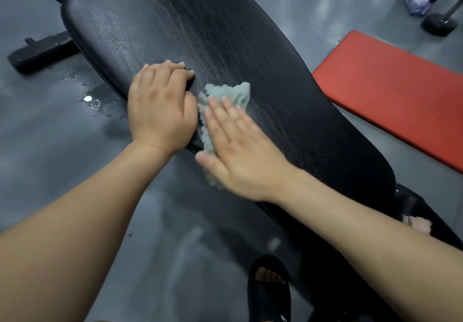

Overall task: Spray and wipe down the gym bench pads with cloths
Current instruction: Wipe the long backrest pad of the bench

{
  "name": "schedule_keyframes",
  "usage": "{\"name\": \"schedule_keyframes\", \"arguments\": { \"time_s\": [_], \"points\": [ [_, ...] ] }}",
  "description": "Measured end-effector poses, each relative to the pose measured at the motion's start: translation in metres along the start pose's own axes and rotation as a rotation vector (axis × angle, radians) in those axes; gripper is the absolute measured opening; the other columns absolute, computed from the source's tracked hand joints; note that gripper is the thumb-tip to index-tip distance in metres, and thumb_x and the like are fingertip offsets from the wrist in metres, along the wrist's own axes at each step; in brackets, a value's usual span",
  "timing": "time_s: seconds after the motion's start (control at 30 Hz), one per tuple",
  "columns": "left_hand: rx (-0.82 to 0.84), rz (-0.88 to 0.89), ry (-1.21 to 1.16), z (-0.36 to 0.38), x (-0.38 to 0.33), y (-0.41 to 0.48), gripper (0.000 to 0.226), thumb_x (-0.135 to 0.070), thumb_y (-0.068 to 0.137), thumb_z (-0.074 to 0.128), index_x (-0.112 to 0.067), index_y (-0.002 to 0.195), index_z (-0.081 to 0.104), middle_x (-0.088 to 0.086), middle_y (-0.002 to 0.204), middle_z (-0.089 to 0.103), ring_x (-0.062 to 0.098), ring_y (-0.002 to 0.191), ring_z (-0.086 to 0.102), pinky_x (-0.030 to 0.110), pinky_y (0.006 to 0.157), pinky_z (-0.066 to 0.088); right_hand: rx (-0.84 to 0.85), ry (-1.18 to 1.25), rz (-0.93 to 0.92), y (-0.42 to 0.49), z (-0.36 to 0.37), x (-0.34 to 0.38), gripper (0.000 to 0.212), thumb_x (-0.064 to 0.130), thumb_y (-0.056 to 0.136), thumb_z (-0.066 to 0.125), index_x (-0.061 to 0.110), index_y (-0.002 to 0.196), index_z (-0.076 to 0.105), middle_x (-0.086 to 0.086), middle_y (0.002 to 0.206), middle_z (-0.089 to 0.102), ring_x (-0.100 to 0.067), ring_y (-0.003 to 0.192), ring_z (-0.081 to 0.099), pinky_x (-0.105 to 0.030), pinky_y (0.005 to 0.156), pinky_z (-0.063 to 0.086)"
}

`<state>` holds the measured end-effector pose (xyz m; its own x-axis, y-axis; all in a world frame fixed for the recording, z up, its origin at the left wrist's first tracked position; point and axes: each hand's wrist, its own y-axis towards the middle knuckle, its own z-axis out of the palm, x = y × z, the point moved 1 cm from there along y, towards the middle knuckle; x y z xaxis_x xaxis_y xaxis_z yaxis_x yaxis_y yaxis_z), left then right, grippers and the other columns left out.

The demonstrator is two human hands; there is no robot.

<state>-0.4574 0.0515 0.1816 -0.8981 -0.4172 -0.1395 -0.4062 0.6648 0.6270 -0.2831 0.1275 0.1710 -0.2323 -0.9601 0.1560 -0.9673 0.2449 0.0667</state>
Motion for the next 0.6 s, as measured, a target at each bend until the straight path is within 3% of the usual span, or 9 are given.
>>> {"name": "schedule_keyframes", "arguments": {
  "time_s": [0.17,0.27,0.4,0.53,0.6],
  "points": [
    [-0.019,0.012,-0.087,0.000,0.005,-0.002,0.035,-0.017,0.087,0.049,-0.010,0.114,0.069,0.007,0.129,0.067,0.034,0.125,0.056,0.050,0.111,0.038,0.009,-0.046,-0.070,0.002,-0.005,-0.027,0.074,0.059,0.104,0.012,0.016,0.163,0.002,-0.003,0.171,-0.003,-0.018,0.157,-0.005,-0.038,0.128,0.001],
    [-0.012,0.002,-0.089,-0.001,0.004,-0.002,0.037,-0.019,0.086,0.048,-0.010,0.114,0.070,0.006,0.129,0.067,0.033,0.126,0.056,0.048,0.111,0.038,0.023,-0.033,0.083,0.022,-0.013,-0.065,0.075,0.061,0.102,0.007,0.018,0.163,-0.003,-0.003,0.171,-0.006,-0.018,0.157,-0.008,-0.042,0.128,0.003],
    [-0.026,-0.001,-0.076,-0.002,0.002,-0.002,0.036,-0.019,0.085,0.048,-0.010,0.112,0.070,0.006,0.127,0.068,0.033,0.124,0.057,0.048,0.109,0.039,-0.014,0.027,0.269,0.034,-0.018,-0.079,0.075,0.058,0.105,0.014,0.012,0.163,-0.003,-0.007,0.171,-0.007,-0.020,0.157,-0.010,-0.039,0.128,-0.002],
    [-0.029,0.003,-0.051,-0.003,0.001,-0.002,0.035,-0.021,0.085,0.049,-0.011,0.111,0.069,0.007,0.124,0.068,0.033,0.122,0.056,0.046,0.105,0.039,0.021,0.082,0.135,0.003,-0.014,-0.046,0.086,0.064,0.098,0.011,0.009,0.162,-0.002,-0.009,0.170,-0.010,-0.019,0.156,-0.014,-0.039,0.128,-0.003],
    [-0.024,0.005,-0.037,-0.003,0.001,-0.002,0.034,-0.021,0.085,0.049,-0.012,0.111,0.069,0.007,0.123,0.068,0.033,0.121,0.056,0.045,0.103,0.039,0.068,0.101,0.012,-0.018,-0.016,-0.039,0.084,0.056,0.094,0.016,0.008,0.162,0.002,-0.009,0.170,-0.009,-0.018,0.156,-0.013,-0.040,0.128,0.001]
  ]
}}
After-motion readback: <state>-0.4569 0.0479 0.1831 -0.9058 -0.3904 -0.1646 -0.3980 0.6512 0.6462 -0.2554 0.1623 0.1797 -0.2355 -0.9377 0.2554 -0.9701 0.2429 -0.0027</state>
